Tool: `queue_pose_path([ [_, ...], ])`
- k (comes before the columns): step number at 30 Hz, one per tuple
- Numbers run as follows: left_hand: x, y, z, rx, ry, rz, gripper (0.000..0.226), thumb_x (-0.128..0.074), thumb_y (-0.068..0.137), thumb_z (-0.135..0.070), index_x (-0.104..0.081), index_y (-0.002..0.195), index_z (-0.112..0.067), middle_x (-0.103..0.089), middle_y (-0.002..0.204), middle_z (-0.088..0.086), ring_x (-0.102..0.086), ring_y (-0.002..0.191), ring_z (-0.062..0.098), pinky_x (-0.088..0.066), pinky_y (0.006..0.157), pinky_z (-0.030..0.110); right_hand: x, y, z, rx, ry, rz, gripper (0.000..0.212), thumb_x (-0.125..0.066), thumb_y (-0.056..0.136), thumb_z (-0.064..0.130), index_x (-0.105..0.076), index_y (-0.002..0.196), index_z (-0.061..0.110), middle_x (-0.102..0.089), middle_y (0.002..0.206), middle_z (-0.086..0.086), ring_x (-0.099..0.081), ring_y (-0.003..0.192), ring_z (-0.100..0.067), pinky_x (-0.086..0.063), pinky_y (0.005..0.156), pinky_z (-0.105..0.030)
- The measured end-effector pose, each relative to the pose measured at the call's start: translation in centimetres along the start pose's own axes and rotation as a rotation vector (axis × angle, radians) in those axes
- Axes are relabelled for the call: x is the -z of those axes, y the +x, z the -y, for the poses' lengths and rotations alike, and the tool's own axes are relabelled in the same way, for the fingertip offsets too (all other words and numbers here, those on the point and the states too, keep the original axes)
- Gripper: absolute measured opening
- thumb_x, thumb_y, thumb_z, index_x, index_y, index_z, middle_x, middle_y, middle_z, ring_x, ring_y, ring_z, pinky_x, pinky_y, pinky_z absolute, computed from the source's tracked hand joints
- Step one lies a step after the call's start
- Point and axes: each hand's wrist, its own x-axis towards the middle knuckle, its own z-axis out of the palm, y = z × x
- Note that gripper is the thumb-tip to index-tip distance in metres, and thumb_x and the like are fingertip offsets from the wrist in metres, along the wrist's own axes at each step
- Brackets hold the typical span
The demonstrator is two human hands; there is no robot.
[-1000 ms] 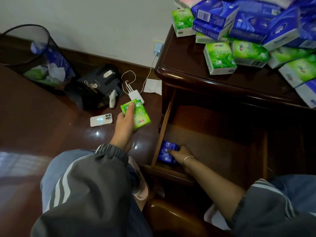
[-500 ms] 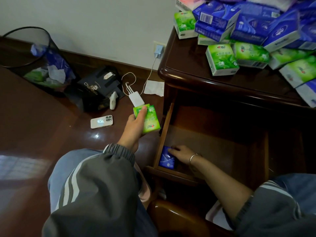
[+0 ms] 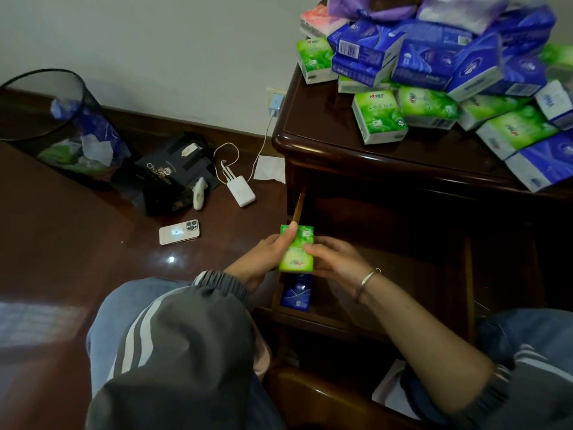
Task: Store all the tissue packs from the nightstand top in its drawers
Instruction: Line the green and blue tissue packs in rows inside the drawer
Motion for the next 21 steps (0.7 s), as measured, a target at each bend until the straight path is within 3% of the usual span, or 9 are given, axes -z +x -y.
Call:
queue_pose_path([
  [2,-0.1,0.1,0.2,0.058,0.075,-0.099,0.079,-0.029,0.085,-0.074,-0.042,0.142,-0.019,-0.044,0.145,0.008,-0.043,0.132,0.023,-0.031,0.112,0.046,1.4,0.5,-0.6,-0.013,0.038,-0.096,0.018,-0.063,0.086,0.015,-0.062,0.104,0.012,-0.069,0.104,-0.01,-0.068,0.082,-0.016,-0.056,0.072,-0.025],
  [5,0.1,0.5,0.9,0.099,0.053,-0.259,0.07,-0.026,0.095,-0.061,-0.03,0.148,-0.015,-0.031,0.153,0.009,-0.031,0.14,0.025,-0.026,0.115,0.045,4.2,2.0,-1.8,-0.043,0.038,-0.328,0.02,-0.062,0.087,0.016,-0.062,0.106,0.008,-0.068,0.1,-0.009,-0.067,0.066,-0.007,-0.051,0.056,-0.018],
  [8,-0.3,0.9,1.8,0.156,0.066,-0.187,0.061,-0.026,0.099,-0.052,-0.051,0.134,-0.009,-0.052,0.139,0.012,-0.049,0.126,0.026,-0.036,0.11,0.044,5.1,4.0,-3.3,-0.092,-0.051,-0.393,0.034,-0.061,0.088,0.018,-0.058,0.12,0.004,-0.065,0.111,-0.012,-0.061,0.076,-0.011,-0.046,0.061,-0.019],
  [11,-0.6,1.3,2.1,0.153,0.106,-0.191,0.062,-0.027,0.099,-0.051,-0.057,0.127,-0.005,-0.059,0.129,0.015,-0.054,0.12,0.027,-0.04,0.107,0.044,3.8,5.8,-4.3,-0.085,-0.122,-0.333,0.032,-0.061,0.089,0.016,-0.059,0.119,0.003,-0.064,0.116,-0.016,-0.062,0.077,-0.014,-0.052,0.059,-0.018],
  [14,-0.4,1.6,2.1,0.152,0.076,-0.195,0.059,-0.027,0.099,-0.05,-0.06,0.122,-0.006,-0.063,0.121,0.015,-0.059,0.112,0.028,-0.047,0.099,0.04,2.1,6.9,-5.3,-0.101,-0.299,-0.322,0.031,-0.061,0.089,0.022,-0.065,0.111,0.001,-0.067,0.112,-0.02,-0.065,0.096,-0.032,-0.053,0.089,-0.04],
  [15,-0.4,1.6,2.1,0.153,0.061,-0.195,0.058,-0.028,0.099,-0.049,-0.062,0.12,-0.007,-0.064,0.119,0.015,-0.06,0.11,0.027,-0.048,0.096,0.039,1.7,7.1,-5.6,-0.105,-0.345,-0.325,0.03,-0.06,0.09,0.023,-0.067,0.107,0.0,-0.067,0.109,-0.021,-0.064,0.098,-0.033,-0.05,0.091,-0.044],
  [19,-0.5,1.6,2.0,0.162,0.018,-0.209,0.056,-0.031,0.098,-0.049,-0.065,0.114,-0.007,-0.066,0.116,0.014,-0.062,0.105,0.026,-0.049,0.086,0.035,1.2,6.8,-6.5,-0.089,-0.335,-0.3,0.023,-0.054,0.093,0.022,-0.067,0.102,0.005,-0.068,0.11,-0.019,-0.064,0.098,-0.03,-0.049,0.09,-0.04],
  [21,-0.5,1.7,2.0,0.161,0.027,-0.214,0.055,-0.031,0.098,-0.048,-0.065,0.114,-0.008,-0.065,0.116,0.013,-0.061,0.105,0.025,-0.049,0.088,0.036,1.6,6.5,-6.5,-0.087,-0.266,-0.254,0.021,-0.049,0.096,0.024,-0.064,0.101,0.011,-0.066,0.115,-0.016,-0.062,0.096,-0.024,-0.048,0.083,-0.032],
])
